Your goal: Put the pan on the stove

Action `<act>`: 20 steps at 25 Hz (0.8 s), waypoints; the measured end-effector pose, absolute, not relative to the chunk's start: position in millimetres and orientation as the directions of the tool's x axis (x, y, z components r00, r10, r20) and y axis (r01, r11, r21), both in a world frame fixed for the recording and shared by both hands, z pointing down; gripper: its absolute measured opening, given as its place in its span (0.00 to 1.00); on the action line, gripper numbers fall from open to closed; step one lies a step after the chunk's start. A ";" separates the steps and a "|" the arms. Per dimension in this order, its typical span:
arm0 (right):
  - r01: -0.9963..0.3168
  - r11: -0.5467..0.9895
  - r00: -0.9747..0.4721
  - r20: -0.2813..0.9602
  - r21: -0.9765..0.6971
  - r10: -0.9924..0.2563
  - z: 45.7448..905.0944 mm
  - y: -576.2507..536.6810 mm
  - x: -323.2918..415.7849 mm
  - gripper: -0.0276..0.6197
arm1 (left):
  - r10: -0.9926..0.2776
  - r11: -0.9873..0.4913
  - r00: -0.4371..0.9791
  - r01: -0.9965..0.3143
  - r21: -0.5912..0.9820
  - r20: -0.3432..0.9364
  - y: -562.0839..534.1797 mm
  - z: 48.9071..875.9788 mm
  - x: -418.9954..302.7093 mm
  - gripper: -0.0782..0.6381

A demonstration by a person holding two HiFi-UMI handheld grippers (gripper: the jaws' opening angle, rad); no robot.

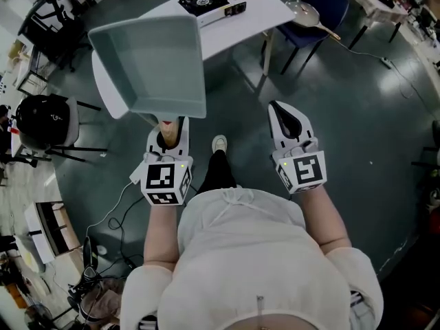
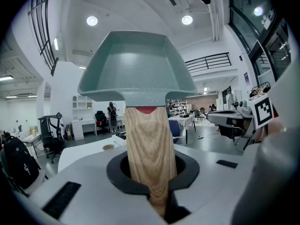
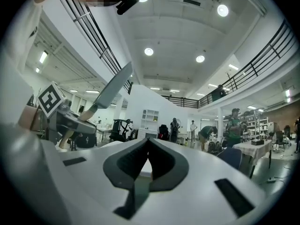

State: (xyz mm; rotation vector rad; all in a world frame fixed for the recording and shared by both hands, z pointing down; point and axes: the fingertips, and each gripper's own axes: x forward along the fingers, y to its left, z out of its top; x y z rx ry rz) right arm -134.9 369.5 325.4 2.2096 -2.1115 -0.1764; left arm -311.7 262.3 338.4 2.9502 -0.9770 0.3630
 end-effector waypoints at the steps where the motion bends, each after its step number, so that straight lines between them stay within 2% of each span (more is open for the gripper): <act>1: -0.989 -0.049 0.046 -0.023 0.137 -0.999 326.9 364.4 -131.5 0.05 | -0.583 -0.808 0.780 -0.586 -0.060 0.228 256.8 339.9 -308.1 0.19; 9: -0.987 -0.074 0.078 0.017 0.141 -0.997 339.9 290.0 -85.7 0.05 | -0.558 -0.824 0.789 -0.564 -0.057 0.256 178.4 356.8 -256.8 0.19; 20: -0.982 -0.089 0.097 0.039 0.165 -0.995 326.1 115.3 -2.3 0.05 | -0.523 -0.841 0.806 -0.541 -0.016 0.278 4.3 357.0 -166.7 0.19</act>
